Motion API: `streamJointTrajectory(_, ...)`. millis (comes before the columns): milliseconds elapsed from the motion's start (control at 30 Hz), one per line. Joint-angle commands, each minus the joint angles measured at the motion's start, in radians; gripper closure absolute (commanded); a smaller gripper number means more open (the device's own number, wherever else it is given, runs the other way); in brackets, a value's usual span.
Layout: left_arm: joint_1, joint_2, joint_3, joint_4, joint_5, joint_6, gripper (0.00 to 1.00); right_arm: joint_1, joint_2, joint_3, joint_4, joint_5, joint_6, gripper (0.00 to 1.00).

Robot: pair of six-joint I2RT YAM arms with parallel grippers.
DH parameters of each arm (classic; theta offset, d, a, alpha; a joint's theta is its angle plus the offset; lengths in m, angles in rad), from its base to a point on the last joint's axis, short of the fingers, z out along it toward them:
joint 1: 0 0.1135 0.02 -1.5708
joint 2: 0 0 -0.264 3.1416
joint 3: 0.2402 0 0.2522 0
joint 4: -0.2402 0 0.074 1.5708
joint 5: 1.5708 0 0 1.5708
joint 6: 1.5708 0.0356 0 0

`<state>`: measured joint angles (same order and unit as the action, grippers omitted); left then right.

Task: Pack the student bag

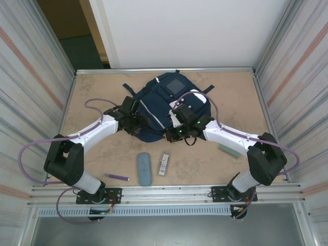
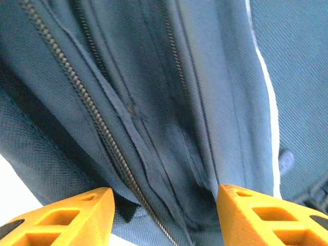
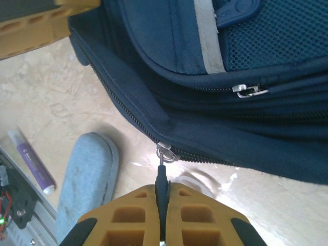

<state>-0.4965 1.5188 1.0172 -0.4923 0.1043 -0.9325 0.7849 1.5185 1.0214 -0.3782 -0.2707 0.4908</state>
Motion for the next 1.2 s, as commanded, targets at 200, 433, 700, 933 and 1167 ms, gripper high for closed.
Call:
streamJointTrajectory(200,-0.014,0.058,-0.029,0.039,-0.093,-0.079,0.73,0.058,0.017,0.023,0.044,0.036,0.028,1.0)
streamJointTrajectory(433,0.01,-0.019,-0.048,-0.009,-0.122,0.001,1.0,0.023,-0.027,-0.061,-0.027,0.188,-0.03,1.0)
streamJointTrajectory(700,0.093,-0.126,-0.095,0.032,-0.021,0.089,1.0,-0.112,-0.042,-0.178,-0.019,0.282,-0.073,1.0)
streamJointTrajectory(933,0.107,-0.153,-0.123,0.029,0.0,0.129,1.0,-0.227,-0.014,-0.226,0.04,0.253,-0.049,1.0)
streamJointTrajectory(1167,0.108,-0.218,-0.097,-0.049,0.027,0.179,0.74,-0.214,-0.135,-0.308,0.153,0.118,-0.041,0.81)
